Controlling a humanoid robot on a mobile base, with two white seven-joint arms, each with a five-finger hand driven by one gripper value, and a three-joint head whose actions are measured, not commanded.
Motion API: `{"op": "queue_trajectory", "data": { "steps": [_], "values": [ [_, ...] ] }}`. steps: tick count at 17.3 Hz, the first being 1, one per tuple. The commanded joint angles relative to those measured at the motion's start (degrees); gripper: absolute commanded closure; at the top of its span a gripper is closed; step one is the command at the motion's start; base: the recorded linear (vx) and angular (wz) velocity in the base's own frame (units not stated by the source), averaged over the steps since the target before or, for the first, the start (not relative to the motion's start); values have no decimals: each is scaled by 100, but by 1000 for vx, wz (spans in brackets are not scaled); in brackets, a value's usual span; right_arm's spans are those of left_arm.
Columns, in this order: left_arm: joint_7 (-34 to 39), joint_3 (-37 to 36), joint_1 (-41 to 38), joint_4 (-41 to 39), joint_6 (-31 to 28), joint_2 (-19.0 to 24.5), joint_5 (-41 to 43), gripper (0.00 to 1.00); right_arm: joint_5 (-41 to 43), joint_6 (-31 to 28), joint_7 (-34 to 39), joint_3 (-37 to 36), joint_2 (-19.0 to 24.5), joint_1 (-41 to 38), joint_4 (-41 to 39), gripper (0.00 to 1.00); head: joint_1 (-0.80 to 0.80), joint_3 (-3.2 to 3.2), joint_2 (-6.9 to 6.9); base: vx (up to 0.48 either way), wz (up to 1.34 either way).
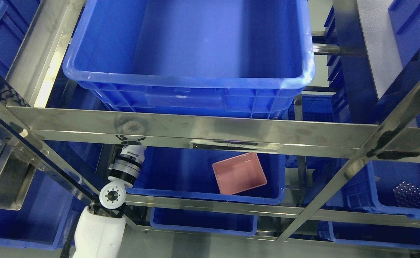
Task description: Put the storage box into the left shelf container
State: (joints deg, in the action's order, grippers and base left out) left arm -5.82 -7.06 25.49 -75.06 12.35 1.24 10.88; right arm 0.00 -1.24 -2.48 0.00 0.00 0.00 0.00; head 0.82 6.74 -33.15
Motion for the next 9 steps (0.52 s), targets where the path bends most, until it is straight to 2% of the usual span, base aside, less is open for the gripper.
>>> {"op": "queue_trajectory", "data": {
  "steps": [1, 4, 7, 9],
  "values": [
    [890, -332, -1052, -1669, -286, -24, -895, 0, -9, 1, 2, -26, -100, -53, -100, 0, 0, 0, 0, 0, 0],
    [864, -252, -1668, -1661, 528, -24, -1017, 0, -9, 1, 2, -26, -100, -53, -100, 0, 0, 0, 0, 0, 0],
    [785, -270, -2179, -1661, 742, -24, -1115, 0, -9, 1, 2, -26, -100, -53, -100, 0, 0, 0, 0, 0, 0],
    [785, -226, -2189, -1661, 708, -24, -1141, 0, -9, 1, 2, -26, -100, -53, -100, 0, 0, 0, 0, 0, 0]
  ]
}}
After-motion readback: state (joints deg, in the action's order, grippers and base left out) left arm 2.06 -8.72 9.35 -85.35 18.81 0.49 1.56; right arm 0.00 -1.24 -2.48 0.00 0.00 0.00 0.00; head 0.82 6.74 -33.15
